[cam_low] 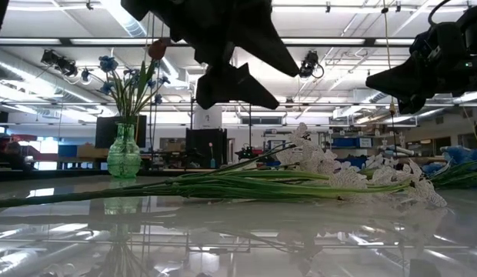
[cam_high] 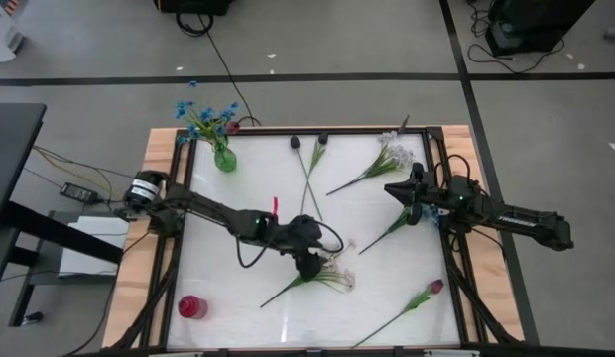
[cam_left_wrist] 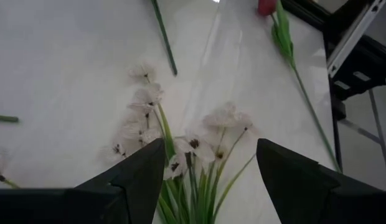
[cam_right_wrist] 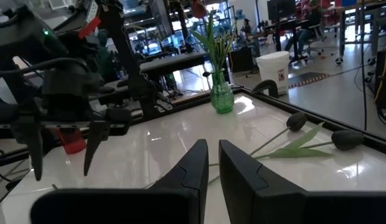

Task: Sort flowers into vase by color
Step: Put the blue flowers into the green vase

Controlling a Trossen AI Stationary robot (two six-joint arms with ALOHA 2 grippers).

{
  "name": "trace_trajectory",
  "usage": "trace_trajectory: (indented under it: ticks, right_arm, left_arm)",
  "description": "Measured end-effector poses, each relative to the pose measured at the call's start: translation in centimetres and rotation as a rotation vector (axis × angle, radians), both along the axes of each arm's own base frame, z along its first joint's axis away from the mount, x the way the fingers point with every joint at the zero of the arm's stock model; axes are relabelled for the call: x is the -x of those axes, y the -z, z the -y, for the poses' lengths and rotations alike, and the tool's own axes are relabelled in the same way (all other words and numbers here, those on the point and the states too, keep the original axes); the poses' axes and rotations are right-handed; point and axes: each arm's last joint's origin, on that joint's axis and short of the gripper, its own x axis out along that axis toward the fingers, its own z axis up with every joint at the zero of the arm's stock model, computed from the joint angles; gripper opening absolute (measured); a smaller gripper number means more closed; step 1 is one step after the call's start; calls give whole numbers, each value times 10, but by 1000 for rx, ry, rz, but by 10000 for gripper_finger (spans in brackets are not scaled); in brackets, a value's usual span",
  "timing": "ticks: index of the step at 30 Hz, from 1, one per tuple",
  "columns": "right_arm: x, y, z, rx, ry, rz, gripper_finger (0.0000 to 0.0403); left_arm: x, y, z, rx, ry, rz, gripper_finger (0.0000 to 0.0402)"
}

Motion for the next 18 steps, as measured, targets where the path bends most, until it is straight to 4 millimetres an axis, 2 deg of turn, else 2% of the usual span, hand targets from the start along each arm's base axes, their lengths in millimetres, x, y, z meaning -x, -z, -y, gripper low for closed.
trace_trajectory:
  ticks: [7,12,14,16,18]
  right_arm:
    - [0,0,0,0,0,0,49]
    - [0,-8,0,1,3,82,49]
    - [1,-15,-2,-139,-61,191,49]
    - [2,-24,-6,-383,-204,316,49]
    - [5,-34,-6,-505,-244,431,49]
  left_arm:
    - [2,0,10,15,16,-2,258]
    - [5,-6,10,134,0,-13,258]
    - [7,-14,7,169,-10,-2,258]
    - [10,-23,5,175,-7,19,258]
    - [13,-29,1,158,-2,29,258]
